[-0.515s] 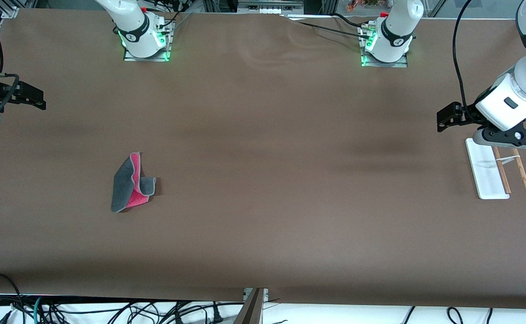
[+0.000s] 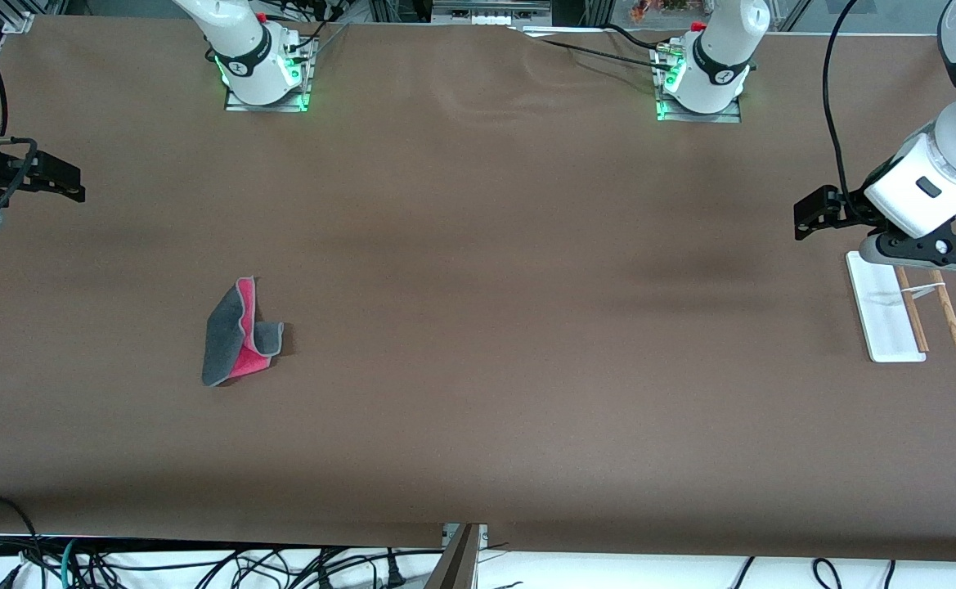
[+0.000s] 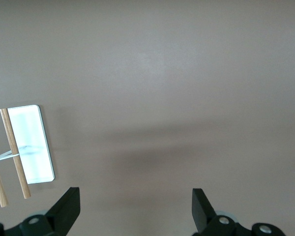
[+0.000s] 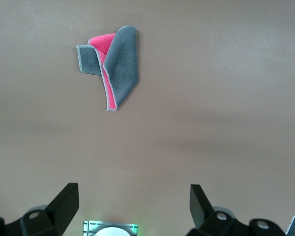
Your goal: Pass towel and hang on rack
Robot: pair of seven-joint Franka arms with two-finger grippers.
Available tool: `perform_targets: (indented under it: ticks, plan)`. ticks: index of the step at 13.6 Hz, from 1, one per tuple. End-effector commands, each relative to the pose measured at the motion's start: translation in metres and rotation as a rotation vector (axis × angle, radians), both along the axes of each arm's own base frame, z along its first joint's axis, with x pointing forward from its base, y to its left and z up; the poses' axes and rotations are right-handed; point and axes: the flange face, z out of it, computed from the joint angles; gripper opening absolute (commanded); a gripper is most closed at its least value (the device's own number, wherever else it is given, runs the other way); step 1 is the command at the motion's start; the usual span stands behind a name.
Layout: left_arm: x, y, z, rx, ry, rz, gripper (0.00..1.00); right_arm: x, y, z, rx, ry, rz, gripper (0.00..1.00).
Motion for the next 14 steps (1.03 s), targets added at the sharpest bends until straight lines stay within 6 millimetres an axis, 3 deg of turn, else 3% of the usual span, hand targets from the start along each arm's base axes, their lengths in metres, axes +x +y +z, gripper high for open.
perform_targets:
  ticks: [1,7,12,14]
  plan:
    - [0.001,-0.001,0.004,-0.017,0.008,0.006,1.00,0.004,0.007,0.004,0.019,-0.018,-0.004,1.00]
    - [0.001,-0.001,0.004,-0.017,0.008,0.006,1.00,0.046,0.047,-0.069,0.028,0.020,0.064,1.00]
    - [0.001,-0.001,0.004,-0.017,0.008,0.006,1.00,0.087,0.087,-0.155,0.060,-0.003,0.120,1.00]
    - [0.001,-0.001,0.004,-0.017,0.008,0.006,1.00,0.095,0.113,-0.180,0.059,-0.018,0.161,1.00]
